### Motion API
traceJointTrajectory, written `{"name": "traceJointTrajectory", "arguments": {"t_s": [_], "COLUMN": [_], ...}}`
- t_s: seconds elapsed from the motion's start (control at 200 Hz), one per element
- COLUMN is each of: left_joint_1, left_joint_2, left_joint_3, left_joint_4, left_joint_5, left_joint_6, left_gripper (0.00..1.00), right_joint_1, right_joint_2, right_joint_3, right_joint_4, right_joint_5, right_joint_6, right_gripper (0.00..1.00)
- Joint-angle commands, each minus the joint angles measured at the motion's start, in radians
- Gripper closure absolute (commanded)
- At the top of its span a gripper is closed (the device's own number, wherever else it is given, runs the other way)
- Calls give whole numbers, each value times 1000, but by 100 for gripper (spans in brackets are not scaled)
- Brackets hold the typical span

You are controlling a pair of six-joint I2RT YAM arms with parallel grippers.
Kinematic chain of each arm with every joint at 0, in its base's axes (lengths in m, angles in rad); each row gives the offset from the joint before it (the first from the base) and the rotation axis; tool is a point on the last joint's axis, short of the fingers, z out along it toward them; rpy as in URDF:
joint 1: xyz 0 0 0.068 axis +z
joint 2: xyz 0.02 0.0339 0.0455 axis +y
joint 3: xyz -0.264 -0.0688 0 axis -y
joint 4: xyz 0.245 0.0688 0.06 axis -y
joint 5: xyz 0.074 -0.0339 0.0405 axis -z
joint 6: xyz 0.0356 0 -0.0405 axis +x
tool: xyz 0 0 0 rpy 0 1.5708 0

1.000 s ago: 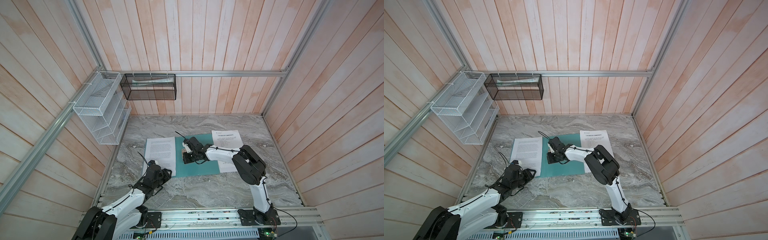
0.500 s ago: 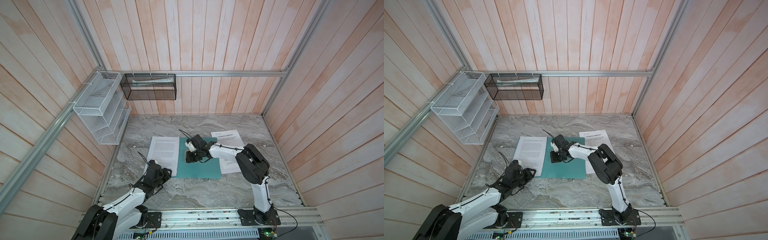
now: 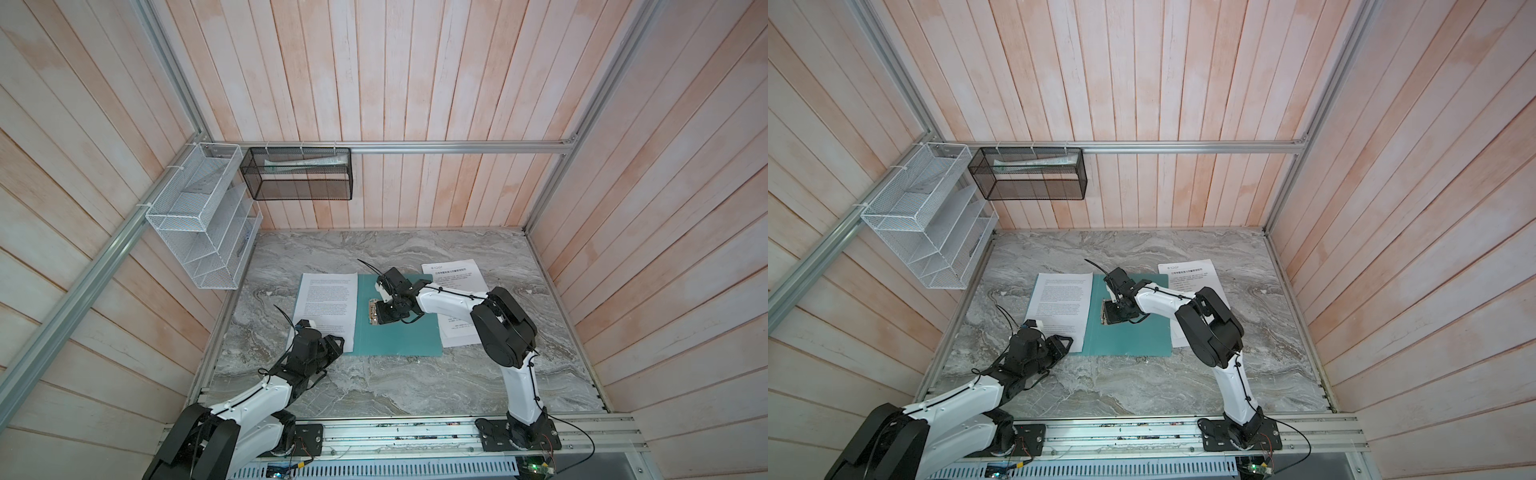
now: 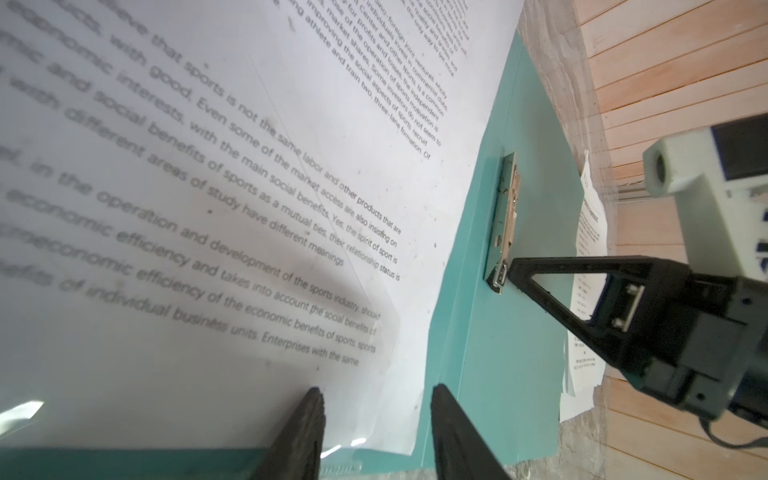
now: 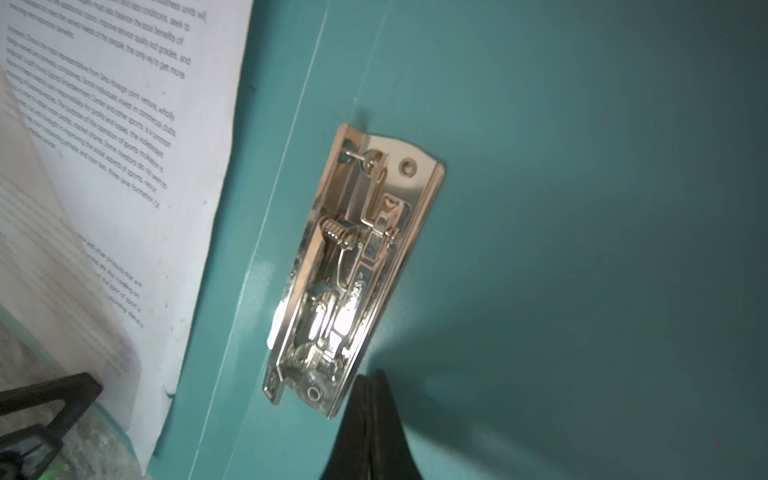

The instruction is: Put the files into the folder

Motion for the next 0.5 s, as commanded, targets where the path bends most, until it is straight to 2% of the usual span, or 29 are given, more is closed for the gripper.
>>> {"name": "traceJointTrajectory", "arguments": {"t_s": [0.0,0.225,0.495], "left_joint_1": [4,4,5], "left_joint_2": [-28,-159,-167], "left_joint_3": [-35,-67,-70], "left_joint_4": [-198,-267,-267], "left_joint_5": [-38,-56,-52], "left_joint_6": [-5,-29,-25], "left_gripper": [55,55,55], "right_joint_1": [7,20,39], "right_joint_2": [-61,-56,-16], "right_joint_3": [-3,-5,18], "right_joint_4": [6,49,49], "right_joint_5": [-10,-82,-93], "right_joint_6": [28,80,90], "right_gripper": [88,85,86]}}
